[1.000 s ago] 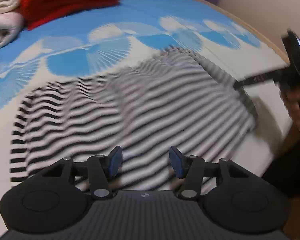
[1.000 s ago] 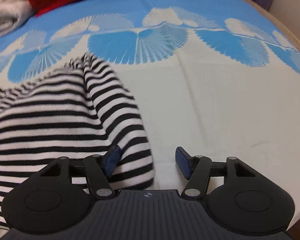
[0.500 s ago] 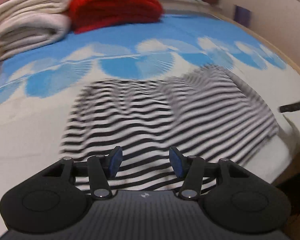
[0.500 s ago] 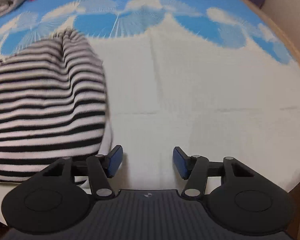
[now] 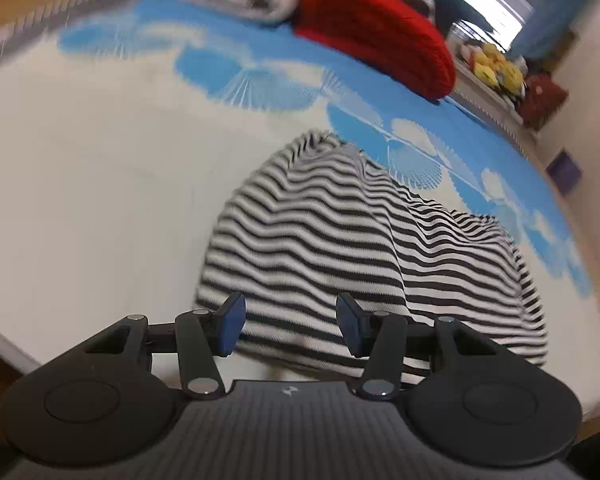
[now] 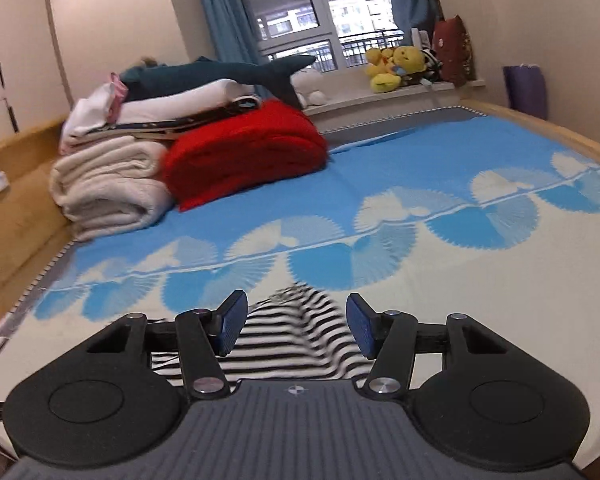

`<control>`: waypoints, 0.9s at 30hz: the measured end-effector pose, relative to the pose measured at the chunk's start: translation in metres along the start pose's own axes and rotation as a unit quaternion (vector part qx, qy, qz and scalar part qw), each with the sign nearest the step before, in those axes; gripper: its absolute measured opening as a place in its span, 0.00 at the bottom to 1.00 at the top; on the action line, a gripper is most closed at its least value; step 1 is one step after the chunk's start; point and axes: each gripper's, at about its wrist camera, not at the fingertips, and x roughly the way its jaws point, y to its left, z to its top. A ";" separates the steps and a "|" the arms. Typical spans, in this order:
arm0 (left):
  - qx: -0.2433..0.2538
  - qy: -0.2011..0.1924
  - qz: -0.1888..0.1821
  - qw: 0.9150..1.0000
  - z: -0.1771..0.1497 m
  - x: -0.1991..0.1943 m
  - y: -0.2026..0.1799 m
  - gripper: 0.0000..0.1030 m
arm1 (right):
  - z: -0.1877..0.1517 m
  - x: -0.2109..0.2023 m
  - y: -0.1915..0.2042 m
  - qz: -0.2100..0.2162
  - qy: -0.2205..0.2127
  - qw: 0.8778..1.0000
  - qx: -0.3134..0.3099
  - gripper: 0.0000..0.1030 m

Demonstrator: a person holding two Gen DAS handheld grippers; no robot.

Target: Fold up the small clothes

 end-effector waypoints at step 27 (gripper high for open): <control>-0.161 0.022 0.020 0.987 -0.011 0.063 0.033 0.49 | -0.033 0.044 0.019 -0.030 0.074 0.996 -0.034 0.55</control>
